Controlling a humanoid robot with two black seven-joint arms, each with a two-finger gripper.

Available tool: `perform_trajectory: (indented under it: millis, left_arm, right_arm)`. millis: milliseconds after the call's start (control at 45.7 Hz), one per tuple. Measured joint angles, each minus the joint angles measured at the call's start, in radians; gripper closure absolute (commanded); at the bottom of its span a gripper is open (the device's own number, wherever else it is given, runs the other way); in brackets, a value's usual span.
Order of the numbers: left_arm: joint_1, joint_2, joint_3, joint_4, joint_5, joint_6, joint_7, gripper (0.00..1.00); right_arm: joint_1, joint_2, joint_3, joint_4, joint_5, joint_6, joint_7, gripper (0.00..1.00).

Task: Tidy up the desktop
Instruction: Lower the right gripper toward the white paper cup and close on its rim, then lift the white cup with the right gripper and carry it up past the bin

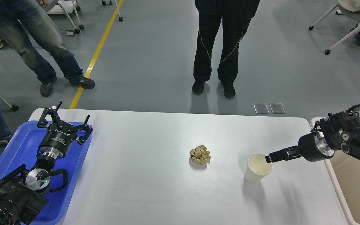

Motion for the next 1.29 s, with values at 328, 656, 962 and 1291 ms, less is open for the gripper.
perform_trajectory:
  millis: [328, 656, 962, 1291]
  left_arm:
    - [0.0, 0.0, 0.0, 0.0, 0.0, 0.0, 0.0, 0.0]
    - [0.0, 0.0, 0.0, 0.0, 0.0, 0.0, 0.0, 0.0]
    - [0.0, 0.0, 0.0, 0.0, 0.0, 0.0, 0.0, 0.0]
    - [0.0, 0.0, 0.0, 0.0, 0.0, 0.0, 0.0, 0.0]
  right_arm:
    - [-0.047, 0.074, -0.001, -0.082, 0.001, -0.029, 0.001, 0.01]
    - [-0.088, 0.132, -0.001, -0.148, 0.001, -0.063, 0.004, 0.28]
    - [-0.096, 0.149, -0.003, -0.168, 0.001, -0.074, 0.012, 1.0]
    - [-0.096, 0.153, -0.003, -0.175, 0.0, -0.077, 0.06, 1.0]
